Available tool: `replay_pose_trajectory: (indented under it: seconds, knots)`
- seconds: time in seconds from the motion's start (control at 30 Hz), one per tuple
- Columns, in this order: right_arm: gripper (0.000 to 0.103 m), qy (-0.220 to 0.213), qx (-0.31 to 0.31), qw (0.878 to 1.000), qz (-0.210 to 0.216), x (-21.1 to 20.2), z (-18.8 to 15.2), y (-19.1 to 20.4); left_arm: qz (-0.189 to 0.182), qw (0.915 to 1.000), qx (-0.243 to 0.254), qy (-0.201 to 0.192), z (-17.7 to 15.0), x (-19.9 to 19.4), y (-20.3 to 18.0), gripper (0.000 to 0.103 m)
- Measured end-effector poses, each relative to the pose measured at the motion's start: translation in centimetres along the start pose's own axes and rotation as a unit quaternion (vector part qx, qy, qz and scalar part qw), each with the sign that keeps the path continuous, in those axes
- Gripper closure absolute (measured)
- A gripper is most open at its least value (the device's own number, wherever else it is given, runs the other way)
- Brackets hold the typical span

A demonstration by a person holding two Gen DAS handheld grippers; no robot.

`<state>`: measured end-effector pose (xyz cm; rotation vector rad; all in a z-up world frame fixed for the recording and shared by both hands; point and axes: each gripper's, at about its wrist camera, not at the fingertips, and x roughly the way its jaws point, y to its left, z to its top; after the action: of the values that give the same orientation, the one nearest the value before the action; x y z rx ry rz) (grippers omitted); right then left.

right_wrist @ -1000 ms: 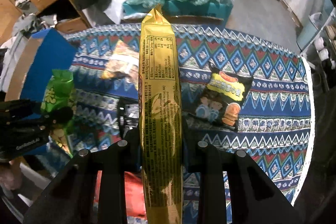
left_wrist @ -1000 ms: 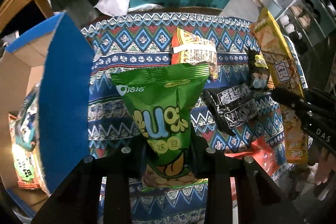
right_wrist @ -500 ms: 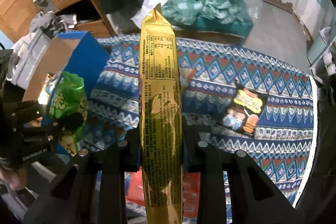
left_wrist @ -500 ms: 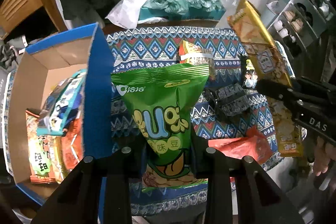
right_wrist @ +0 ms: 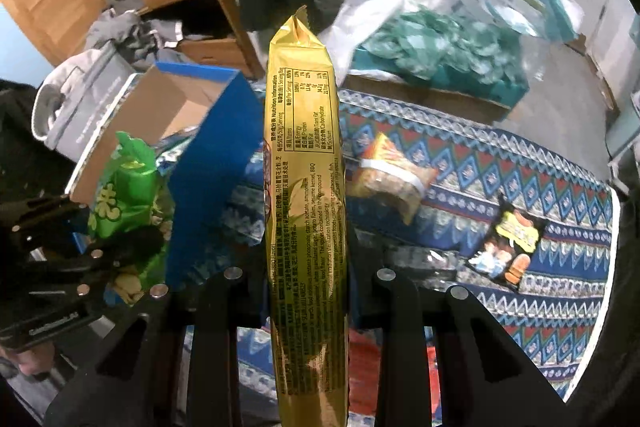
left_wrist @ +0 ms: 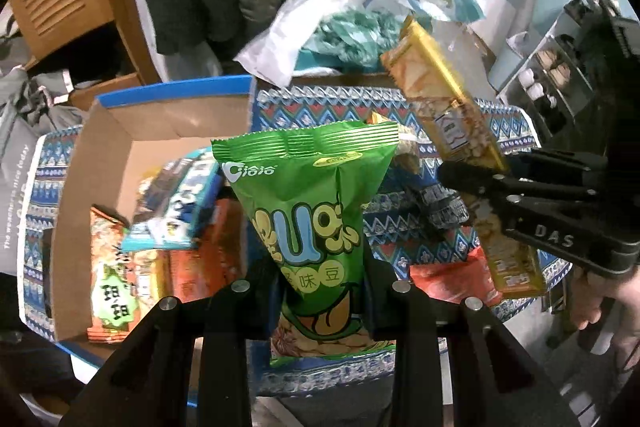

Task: Organize snacks
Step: 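Lift the gold bar and green bag and carry them over the box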

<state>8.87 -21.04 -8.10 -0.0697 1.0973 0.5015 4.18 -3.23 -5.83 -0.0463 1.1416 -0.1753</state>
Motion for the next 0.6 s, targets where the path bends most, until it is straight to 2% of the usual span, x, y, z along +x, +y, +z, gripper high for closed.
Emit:
replay_pose_trajectory:
  seconds: [0.6]
  knots:
    - [0.077, 0.02, -0.064, 0.997, 0.041, 2.7, 3.6, 10.0, 0.019, 0.997, -0.068, -0.031, -1.1, -2.7, 8.7, 0.072]
